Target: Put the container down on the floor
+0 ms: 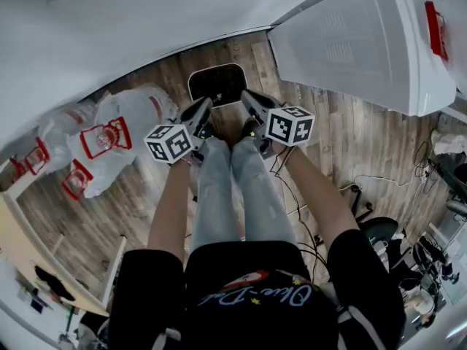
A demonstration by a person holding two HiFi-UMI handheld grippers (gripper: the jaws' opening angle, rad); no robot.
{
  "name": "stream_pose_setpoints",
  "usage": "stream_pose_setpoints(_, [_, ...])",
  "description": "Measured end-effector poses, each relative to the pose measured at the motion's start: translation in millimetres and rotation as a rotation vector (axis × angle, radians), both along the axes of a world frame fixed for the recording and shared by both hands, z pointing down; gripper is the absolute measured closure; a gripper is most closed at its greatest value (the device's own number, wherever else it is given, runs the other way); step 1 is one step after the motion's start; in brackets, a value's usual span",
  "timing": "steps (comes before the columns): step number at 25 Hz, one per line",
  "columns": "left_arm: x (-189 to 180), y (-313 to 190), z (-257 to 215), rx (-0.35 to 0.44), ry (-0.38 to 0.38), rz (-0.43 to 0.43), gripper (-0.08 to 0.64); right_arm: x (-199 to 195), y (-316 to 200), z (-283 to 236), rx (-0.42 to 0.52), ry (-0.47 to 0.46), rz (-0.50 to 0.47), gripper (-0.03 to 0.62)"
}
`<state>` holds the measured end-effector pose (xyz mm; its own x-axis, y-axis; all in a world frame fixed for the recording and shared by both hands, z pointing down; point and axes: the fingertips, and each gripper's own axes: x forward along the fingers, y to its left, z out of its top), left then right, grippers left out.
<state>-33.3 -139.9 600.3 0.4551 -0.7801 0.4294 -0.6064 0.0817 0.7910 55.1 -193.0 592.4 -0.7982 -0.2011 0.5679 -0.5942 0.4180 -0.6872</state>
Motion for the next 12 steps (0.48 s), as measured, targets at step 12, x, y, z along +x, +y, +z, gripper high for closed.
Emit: stream_pose_setpoints(12, [12,6,-146,0.174,-0.152,0.132,0.549,-1,-3,-139,0.235,-0.058,0.086,0.593])
